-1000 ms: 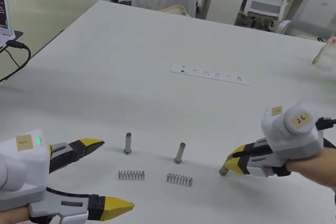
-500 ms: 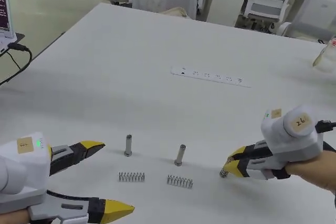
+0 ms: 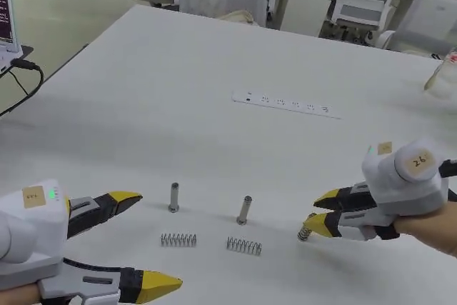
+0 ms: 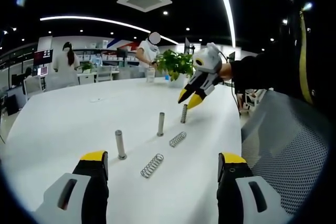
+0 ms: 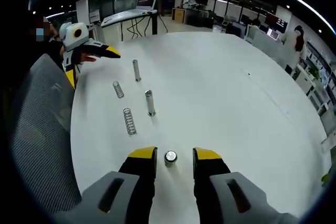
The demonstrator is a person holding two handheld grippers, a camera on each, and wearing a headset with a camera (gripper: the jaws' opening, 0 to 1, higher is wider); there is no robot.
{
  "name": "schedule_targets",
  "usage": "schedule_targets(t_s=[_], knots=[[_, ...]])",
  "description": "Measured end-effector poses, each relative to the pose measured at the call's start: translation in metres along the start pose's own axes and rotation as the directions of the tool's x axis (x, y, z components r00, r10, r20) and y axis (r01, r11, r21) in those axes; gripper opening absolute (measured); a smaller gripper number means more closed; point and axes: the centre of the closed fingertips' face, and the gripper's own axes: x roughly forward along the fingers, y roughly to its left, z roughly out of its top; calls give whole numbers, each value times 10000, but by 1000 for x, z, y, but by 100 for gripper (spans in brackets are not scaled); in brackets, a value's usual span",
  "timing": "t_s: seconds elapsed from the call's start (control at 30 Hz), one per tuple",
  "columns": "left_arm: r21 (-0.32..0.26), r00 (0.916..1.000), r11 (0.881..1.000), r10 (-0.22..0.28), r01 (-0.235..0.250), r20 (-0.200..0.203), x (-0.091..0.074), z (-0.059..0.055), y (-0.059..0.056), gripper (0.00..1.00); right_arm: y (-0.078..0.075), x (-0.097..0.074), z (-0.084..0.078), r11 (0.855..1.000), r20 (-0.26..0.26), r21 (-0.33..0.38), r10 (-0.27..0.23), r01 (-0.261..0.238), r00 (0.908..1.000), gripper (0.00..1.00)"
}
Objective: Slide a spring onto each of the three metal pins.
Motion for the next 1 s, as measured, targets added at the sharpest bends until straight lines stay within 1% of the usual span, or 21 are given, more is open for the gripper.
schedule_targets(t_s=[0.1, 0.27, 0.47, 0.57, 0.67, 0.87, 1.0], knots=[[-6, 10000, 10000, 4, -4, 15, 0, 0, 0, 83, 1, -5, 9, 9998, 219, -176, -89, 93, 9997, 26], [3, 10000, 10000, -31, 31, 8, 1, 0, -1, 83, 5, -9, 19, 9990, 366, -431, -79, 94, 9993, 27], [-3, 10000, 10000, -53, 53, 32, 1, 0, -1, 83, 15, -10, 33, 9967, 536, -812, 62, -19, 9985, 27], [-8, 10000, 10000, -60, 60, 49, 1, 1, -1, 83, 19, -10, 37, 9956, 597, -940, 110, -54, 9982, 28], [9, 10000, 10000, -73, 73, 54, 1, 1, -1, 83, 24, -9, 42, 9943, 659, -1057, 204, -134, 9976, 28], [21, 9999, 10000, -91, 91, 88, 2, 2, -1, 82, 35, -3, 43, 9913, 563, -1261, 457, -383, 9974, 28], [24, 9999, 9999, -98, 97, 93, 2, 2, -1, 82, 45, 3, 44, 9877, 475, -1431, 700, -626, 9964, 28]])
